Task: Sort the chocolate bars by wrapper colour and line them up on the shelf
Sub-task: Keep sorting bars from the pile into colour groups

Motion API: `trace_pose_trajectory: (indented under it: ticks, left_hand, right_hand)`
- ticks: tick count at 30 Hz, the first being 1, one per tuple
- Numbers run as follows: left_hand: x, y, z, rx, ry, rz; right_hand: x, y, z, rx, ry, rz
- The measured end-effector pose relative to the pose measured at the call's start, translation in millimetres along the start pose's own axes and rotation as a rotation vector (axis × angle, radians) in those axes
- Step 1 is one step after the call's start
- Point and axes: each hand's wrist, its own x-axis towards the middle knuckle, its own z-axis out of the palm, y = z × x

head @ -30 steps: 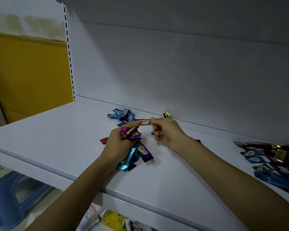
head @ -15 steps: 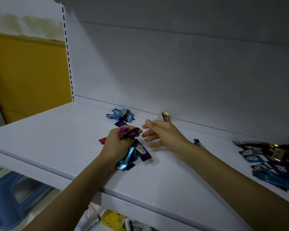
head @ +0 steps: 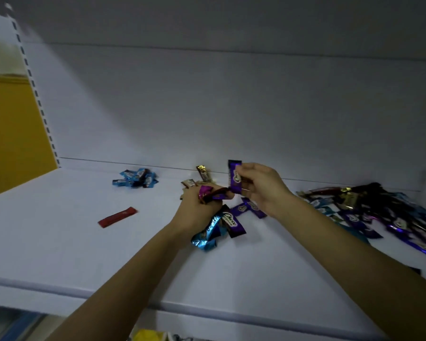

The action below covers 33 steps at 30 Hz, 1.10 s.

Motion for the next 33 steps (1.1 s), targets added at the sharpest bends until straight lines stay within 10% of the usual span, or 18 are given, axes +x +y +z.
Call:
trace_pose_trajectory:
  ticks: [10, 14, 21, 26, 33]
  left_hand:
    - [17.0, -21.7, 28.5, -0.125, 0.181, -0.042]
    - [17.5, -25.4, 30.6, -0.135, 0.195, -0.058]
    - [16.7, -27.9, 29.4, -0.23, 0.261, -0.079]
    - [16.1, -26.6, 28.3, -0.244, 0.282, -0.119]
    - [13.9, -22.8, 28.3, -0.256, 0.243, -0.168]
  right_hand:
    - [29.0, 43.7, -73.2, -0.763, 0.185, -0.259]
    - [23.5, 49.0, -73.7, -1.27, 0.271, -0.624]
    - [-18.1, 48.5, -36.6, -0.675, -0.203, -0.259]
    - [-12.9, 39.0, -43.3, -0.502, -0.129, -0.29]
    - [-0.3, 44.7, -75.0, -1.1, 0.154, -0.412]
